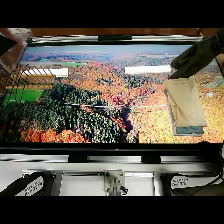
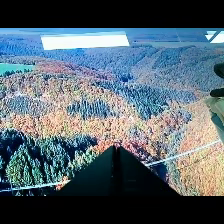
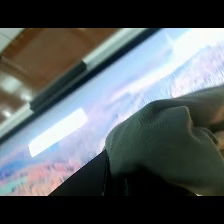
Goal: Fold the shirts.
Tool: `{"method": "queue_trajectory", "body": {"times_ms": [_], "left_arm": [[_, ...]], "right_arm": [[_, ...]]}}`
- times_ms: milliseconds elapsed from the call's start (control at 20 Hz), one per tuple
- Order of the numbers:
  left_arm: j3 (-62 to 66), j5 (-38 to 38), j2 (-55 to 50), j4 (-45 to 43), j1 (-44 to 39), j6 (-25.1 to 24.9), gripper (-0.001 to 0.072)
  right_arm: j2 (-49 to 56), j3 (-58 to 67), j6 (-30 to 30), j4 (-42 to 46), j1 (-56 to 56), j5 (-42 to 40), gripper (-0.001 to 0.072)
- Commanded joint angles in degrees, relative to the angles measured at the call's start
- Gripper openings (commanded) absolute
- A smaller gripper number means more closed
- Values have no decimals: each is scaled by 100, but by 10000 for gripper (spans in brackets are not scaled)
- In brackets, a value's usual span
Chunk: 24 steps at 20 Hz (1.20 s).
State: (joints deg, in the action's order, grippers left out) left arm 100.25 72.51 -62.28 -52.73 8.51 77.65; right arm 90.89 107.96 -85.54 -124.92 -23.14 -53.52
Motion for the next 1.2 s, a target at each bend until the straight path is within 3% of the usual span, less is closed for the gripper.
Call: {"method": "queue_trajectory", "body": {"times_ms": [0,250,450,850,1100,1150], "left_arm": [[-2,-4,-2,-2,-2,0,37],[-2,-4,-2,-2,-2,-4,37],[-2,-2,-2,-2,-2,-33,37],[-2,-2,-2,-2,-4,-70,36],[-2,-2,-4,-2,-4,-70,36],[-2,-2,-4,-2,-4,-70,36]], "right_arm": [[-155,7,9,192,-289,-1445,57],[-640,7,723,885,-461,-3209,57],[-691,-181,1141,2107,-450,-4437,57],[-695,-2256,1484,2186,-354,-4634,57],[-695,-2511,1700,2452,-356,-4345,63],[-695,-2511,1768,2581,-354,-4291,185]]}}
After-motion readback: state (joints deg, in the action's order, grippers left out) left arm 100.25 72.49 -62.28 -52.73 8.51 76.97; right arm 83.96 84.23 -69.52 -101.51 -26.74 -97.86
